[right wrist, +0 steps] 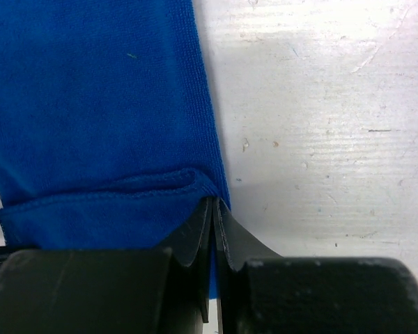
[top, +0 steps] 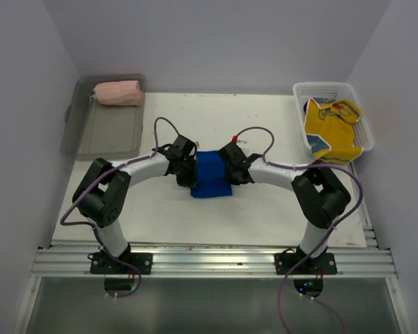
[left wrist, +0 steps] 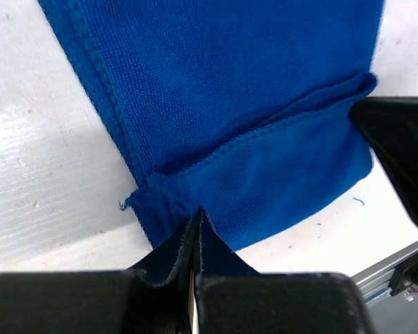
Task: Roll the towels
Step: Roll the towel
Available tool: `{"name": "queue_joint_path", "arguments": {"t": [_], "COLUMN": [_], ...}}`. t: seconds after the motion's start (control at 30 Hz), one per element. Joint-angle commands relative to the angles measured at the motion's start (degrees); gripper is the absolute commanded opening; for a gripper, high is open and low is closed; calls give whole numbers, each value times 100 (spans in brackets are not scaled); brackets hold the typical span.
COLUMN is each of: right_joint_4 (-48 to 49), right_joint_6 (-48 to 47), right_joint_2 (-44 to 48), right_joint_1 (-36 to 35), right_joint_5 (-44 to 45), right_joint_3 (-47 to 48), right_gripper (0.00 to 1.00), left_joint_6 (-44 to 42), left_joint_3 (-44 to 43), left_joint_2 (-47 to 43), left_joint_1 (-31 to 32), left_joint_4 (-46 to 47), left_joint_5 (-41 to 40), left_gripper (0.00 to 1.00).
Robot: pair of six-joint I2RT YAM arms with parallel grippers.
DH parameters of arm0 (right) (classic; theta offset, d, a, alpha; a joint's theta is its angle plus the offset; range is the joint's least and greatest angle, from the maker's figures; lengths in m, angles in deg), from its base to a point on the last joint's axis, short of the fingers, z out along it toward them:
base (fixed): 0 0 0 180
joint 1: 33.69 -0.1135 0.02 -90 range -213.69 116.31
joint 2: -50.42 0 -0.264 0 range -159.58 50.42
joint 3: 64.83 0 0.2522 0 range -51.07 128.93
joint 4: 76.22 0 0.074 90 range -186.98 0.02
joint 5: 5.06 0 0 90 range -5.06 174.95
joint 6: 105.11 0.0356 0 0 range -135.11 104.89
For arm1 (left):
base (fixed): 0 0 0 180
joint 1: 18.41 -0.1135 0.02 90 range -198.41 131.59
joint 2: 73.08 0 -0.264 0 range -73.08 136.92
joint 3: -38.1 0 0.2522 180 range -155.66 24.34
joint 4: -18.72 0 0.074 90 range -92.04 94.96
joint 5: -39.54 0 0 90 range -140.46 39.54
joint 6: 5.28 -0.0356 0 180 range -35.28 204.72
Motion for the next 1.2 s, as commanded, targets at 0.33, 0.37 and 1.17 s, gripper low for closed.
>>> {"name": "queue_joint_path", "arguments": {"t": [0.33, 0.37, 1.17], "right_joint_4": [145, 179, 339], "right_joint_6": [-112, -139, 985], "right_joint_2": [626, 443, 1222], "right_joint_1": [-42, -42, -1589], "right_joint_5": [-47, -109, 268], "right_joint_3": [-33, 55, -1553], "right_gripper": [4, 4, 0], "left_joint_6": [-198, -163, -874], "left_joint_3": [-8, 63, 407], "left_joint_2": [-570, -526, -1228], "left_joint_1": [264, 281, 115], "left_joint_4": [-91, 74, -1391], "left_joint_5": [412, 464, -879], "left_gripper": [0, 0, 0]}}
